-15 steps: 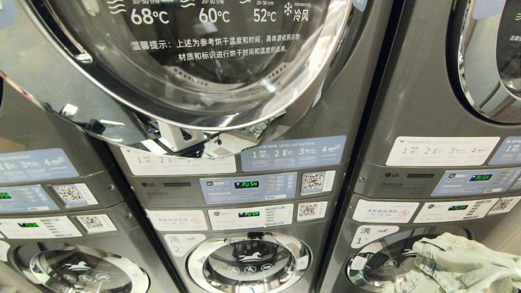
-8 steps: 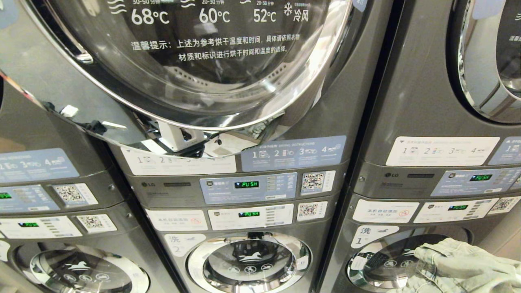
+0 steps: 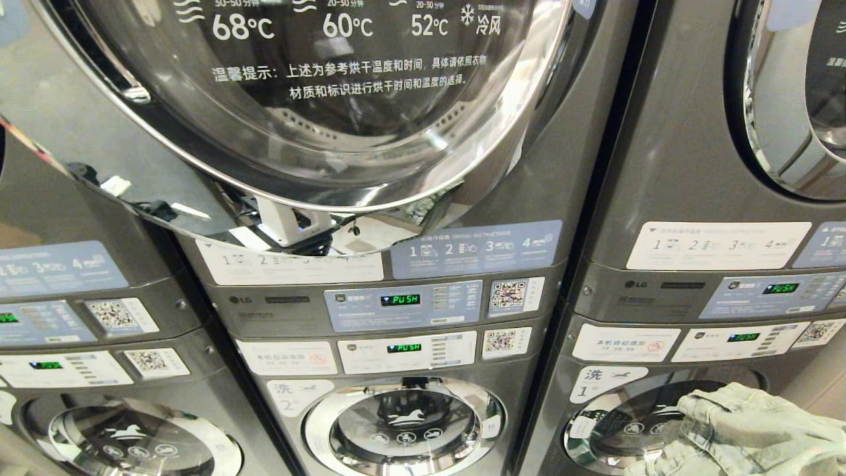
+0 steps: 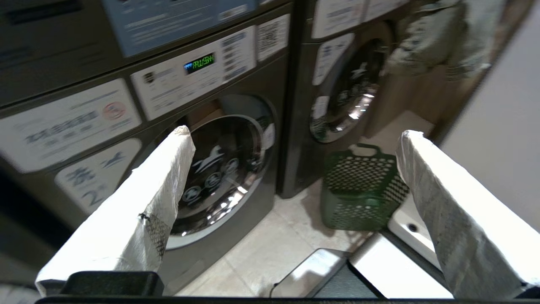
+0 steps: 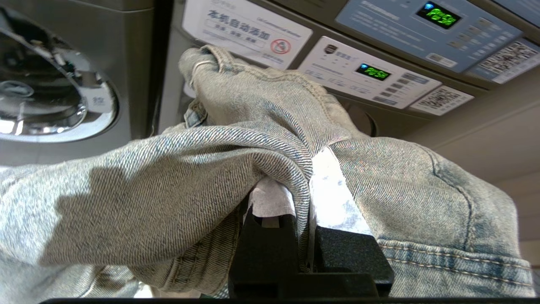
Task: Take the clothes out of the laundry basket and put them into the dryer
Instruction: Open the dryer
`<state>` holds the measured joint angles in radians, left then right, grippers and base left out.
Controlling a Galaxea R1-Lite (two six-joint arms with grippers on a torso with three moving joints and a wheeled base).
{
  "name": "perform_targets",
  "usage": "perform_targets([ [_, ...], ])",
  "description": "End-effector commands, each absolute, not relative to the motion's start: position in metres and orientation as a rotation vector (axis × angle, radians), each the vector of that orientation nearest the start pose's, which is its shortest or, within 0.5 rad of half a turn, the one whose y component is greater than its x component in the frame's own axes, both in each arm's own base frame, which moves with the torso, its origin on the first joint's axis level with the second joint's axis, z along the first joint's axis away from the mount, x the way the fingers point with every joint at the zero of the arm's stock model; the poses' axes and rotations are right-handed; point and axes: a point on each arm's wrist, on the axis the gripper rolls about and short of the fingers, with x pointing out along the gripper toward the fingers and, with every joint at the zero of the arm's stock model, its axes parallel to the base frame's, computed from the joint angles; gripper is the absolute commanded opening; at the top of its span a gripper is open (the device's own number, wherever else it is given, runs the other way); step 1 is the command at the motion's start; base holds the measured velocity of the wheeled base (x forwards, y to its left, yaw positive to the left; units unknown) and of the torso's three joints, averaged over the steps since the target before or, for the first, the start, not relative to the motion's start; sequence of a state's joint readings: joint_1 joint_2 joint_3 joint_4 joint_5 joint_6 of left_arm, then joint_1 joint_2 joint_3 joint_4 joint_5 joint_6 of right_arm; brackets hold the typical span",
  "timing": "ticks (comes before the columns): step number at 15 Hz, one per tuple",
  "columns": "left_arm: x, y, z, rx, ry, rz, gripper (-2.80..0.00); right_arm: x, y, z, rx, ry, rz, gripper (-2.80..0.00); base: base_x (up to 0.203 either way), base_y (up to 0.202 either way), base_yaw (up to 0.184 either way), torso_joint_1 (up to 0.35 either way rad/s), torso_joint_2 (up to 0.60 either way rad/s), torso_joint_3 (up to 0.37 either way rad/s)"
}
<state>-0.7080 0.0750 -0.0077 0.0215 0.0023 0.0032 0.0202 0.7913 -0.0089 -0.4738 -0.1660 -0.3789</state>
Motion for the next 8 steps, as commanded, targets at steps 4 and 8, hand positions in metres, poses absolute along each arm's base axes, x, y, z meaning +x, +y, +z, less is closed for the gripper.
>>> perform_targets([
  [4, -0.009, 0.006, 0.078, 0.056, 0.171, -0.600, 0.00, 0.063, -0.002, 0.111, -0.402, 0.333, -0.091, -2.80, 0.000, 0.000, 0.000, 0.000, 0.00, 0.000],
  [8, 0.001, -0.001, 0.079, 0.093, 0.325, -0.552, 0.00, 0.063, -0.002, 0.111, -0.401, 0.333, -0.087, -2.80, 0.000, 0.000, 0.000, 0.000, 0.00, 0.000],
])
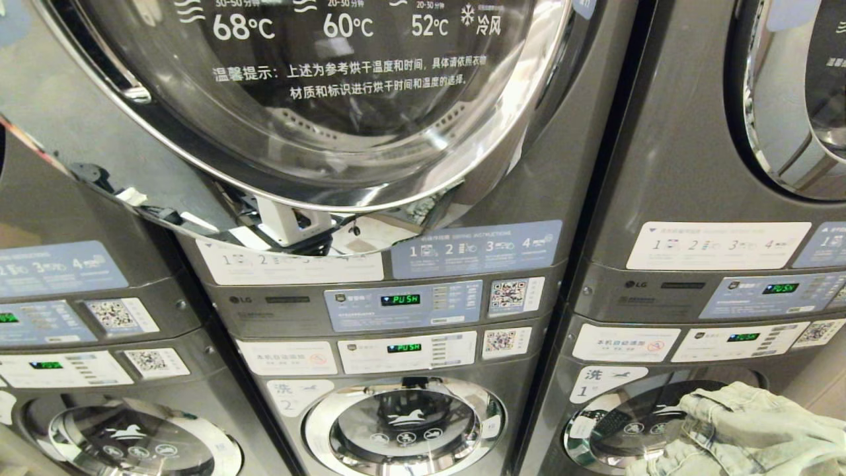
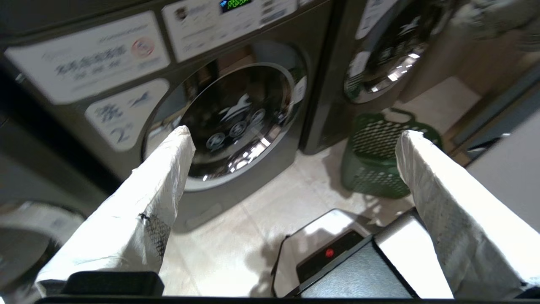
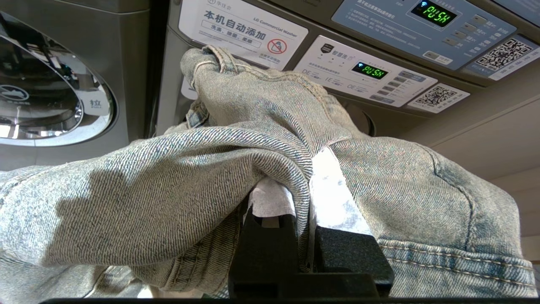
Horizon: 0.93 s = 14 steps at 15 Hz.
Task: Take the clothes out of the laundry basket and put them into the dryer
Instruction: Open the dryer
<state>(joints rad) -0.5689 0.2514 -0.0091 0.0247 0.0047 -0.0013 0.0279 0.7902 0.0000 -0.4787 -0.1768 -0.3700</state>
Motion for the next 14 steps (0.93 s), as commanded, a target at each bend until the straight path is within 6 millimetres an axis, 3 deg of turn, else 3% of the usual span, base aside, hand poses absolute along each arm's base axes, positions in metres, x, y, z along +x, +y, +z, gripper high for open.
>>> perform_targets([
  [1, 0.004, -0.002, 0.079, 0.091, 0.367, -0.482, 0.00, 0.063, -0.002, 0.111, -0.399, 0.331, -0.091, -2.80, 0.000, 0.000, 0.000, 0.000, 0.00, 0.000],
  [3, 0.007, -0.003, 0.079, 0.077, 0.402, -0.371, 0.00, 0.063, -0.003, 0.112, -0.397, 0.330, -0.103, -2.80, 0.000, 0.000, 0.000, 0.000, 0.00, 0.000],
  [9, -0.003, 0.000, 0.078, 0.034, 0.266, 0.043, 0.00, 0.063, -0.003, 0.110, -0.393, 0.344, -0.104, -2.80, 0.000, 0.000, 0.000, 0.000, 0.00, 0.000],
  [14, -0.023, -0.001, 0.075, 0.098, 0.003, -0.028, 0.00, 0.062, -0.003, 0.111, -0.368, 0.334, -0.104, -2.80, 0.000, 0.000, 0.000, 0.000, 0.00, 0.000],
])
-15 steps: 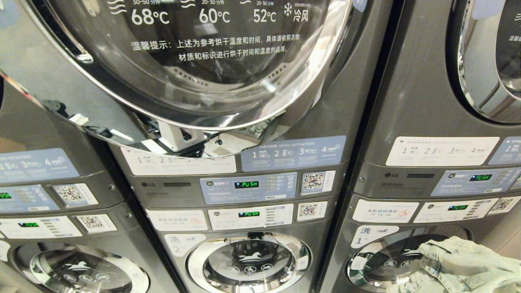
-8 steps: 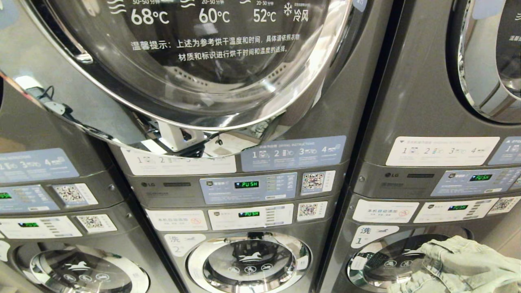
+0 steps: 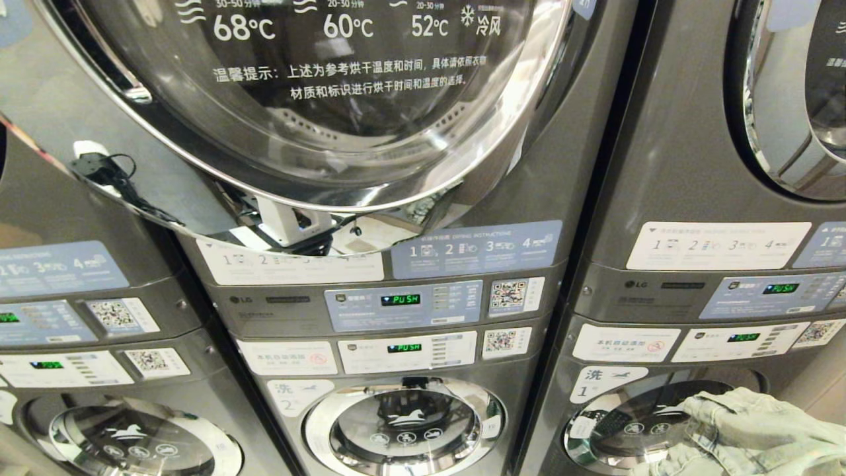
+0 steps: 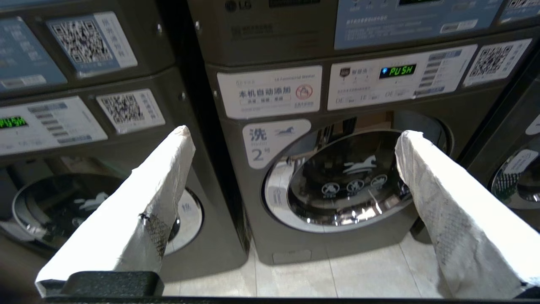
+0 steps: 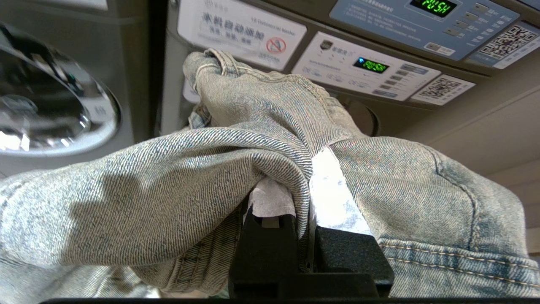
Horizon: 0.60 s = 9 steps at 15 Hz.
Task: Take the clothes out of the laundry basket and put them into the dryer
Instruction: Open the dryer
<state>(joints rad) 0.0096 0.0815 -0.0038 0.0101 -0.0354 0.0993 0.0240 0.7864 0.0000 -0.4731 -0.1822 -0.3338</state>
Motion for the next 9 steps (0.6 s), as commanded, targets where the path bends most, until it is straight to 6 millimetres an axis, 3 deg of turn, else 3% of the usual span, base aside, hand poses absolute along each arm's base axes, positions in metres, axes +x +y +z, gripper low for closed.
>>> perform_targets([
  [1, -0.023, -0.001, 0.075, 0.103, 0.000, -0.035, 0.00, 0.063, -0.002, 0.113, -0.327, 0.308, -0.101, -2.80, 0.000, 0.000, 0.000, 0.000, 0.00, 0.000],
  [4, -0.025, -0.001, 0.082, 0.131, -0.024, -0.042, 0.00, 0.059, -0.001, 0.116, -0.256, 0.260, -0.084, -2.80, 0.000, 0.000, 0.000, 0.000, 0.00, 0.000],
  [7, -0.042, -0.002, 0.138, 0.189, -0.173, -0.068, 0.00, 0.053, 0.000, 0.113, -0.295, 0.268, -0.066, -2.80, 0.000, 0.000, 0.000, 0.000, 0.00, 0.000],
  [9, -0.033, -0.002, 0.174, 0.196, -0.119, -0.067, 0.00, 0.052, 0.000, 0.112, -0.297, 0.274, -0.062, -2.80, 0.000, 0.000, 0.000, 0.000, 0.00, 0.000],
])
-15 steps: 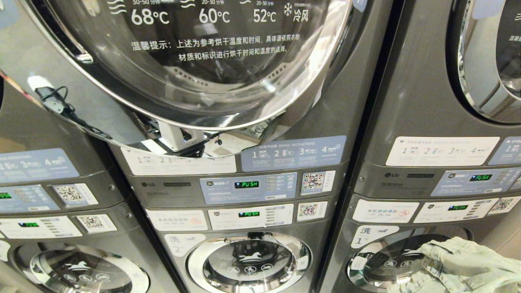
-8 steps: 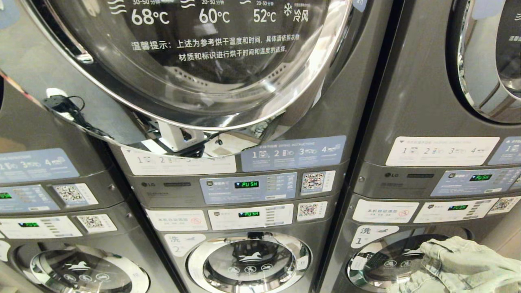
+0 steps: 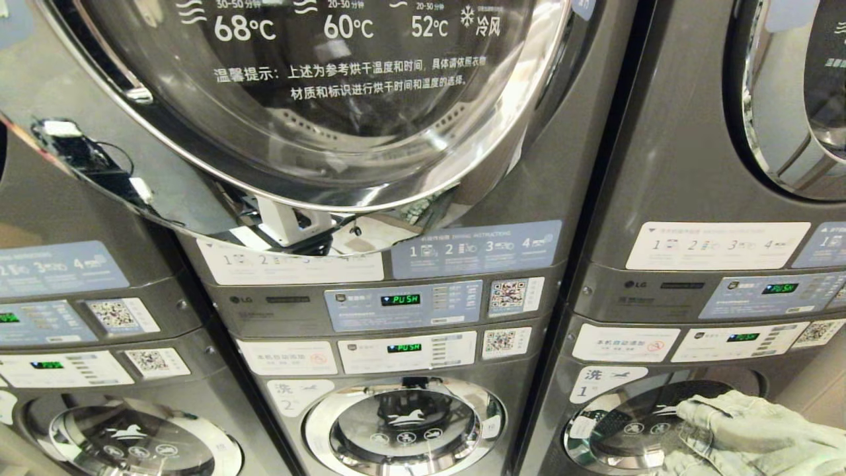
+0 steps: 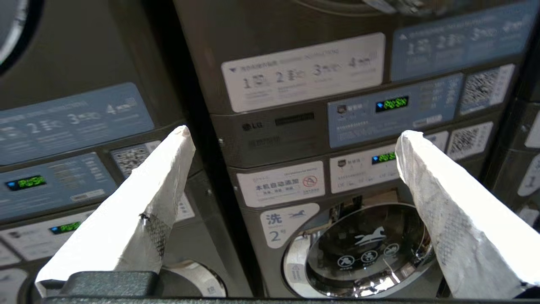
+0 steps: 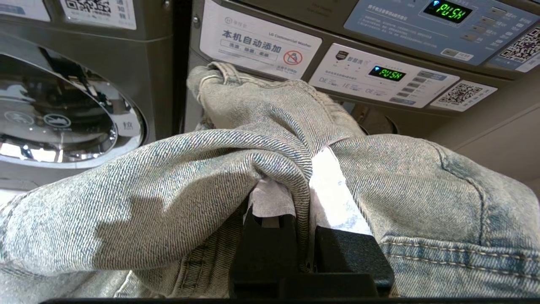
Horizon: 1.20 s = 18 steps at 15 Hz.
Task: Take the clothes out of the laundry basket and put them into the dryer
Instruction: Open the dryer
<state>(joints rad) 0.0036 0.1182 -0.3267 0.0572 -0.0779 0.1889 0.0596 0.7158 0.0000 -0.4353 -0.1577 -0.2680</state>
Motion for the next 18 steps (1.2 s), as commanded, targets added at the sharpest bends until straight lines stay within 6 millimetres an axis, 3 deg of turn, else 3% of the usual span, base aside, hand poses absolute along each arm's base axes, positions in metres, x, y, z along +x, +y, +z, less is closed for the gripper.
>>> perform_targets([
  [1, -0.018, -0.001, 0.193, 0.186, -0.057, -0.042, 0.00, 0.052, 0.000, 0.112, -0.292, 0.272, -0.059, -2.80, 0.000, 0.000, 0.000, 0.000, 0.00, 0.000],
  [3, 0.023, 0.001, 0.227, 0.122, 0.057, 0.045, 0.00, 0.052, 0.000, 0.113, -0.288, 0.258, -0.051, -2.80, 0.000, 0.000, 0.000, 0.000, 0.00, 0.000],
  [5, 0.079, 0.004, 0.252, 0.025, 0.126, 0.164, 0.00, 0.052, 0.000, 0.113, -0.286, 0.257, -0.050, -2.80, 0.000, 0.000, 0.000, 0.000, 0.00, 0.000],
  [8, 0.161, 0.011, 0.266, -0.093, 0.096, 0.380, 0.00, 0.052, 0.000, 0.115, -0.284, 0.238, -0.060, -2.80, 0.000, 0.000, 0.000, 0.000, 0.00, 0.000],
  [11, 0.220, 0.013, 0.277, -0.207, -0.070, 0.462, 0.00, 0.052, -0.001, 0.115, -0.284, 0.241, -0.078, -2.80, 0.000, 0.000, 0.000, 0.000, 0.00, 0.000],
  [14, 0.233, -0.010, 0.299, -0.275, -0.175, 0.276, 0.00, 0.052, -0.001, 0.115, -0.287, 0.246, -0.093, -2.80, 0.000, 0.000, 0.000, 0.000, 0.00, 0.000],
  [18, 0.219, -0.033, 0.315, -0.355, -0.220, 0.104, 0.00, 0.052, -0.001, 0.113, -0.289, 0.264, -0.092, -2.80, 0.000, 0.000, 0.000, 0.000, 0.00, 0.000],
])
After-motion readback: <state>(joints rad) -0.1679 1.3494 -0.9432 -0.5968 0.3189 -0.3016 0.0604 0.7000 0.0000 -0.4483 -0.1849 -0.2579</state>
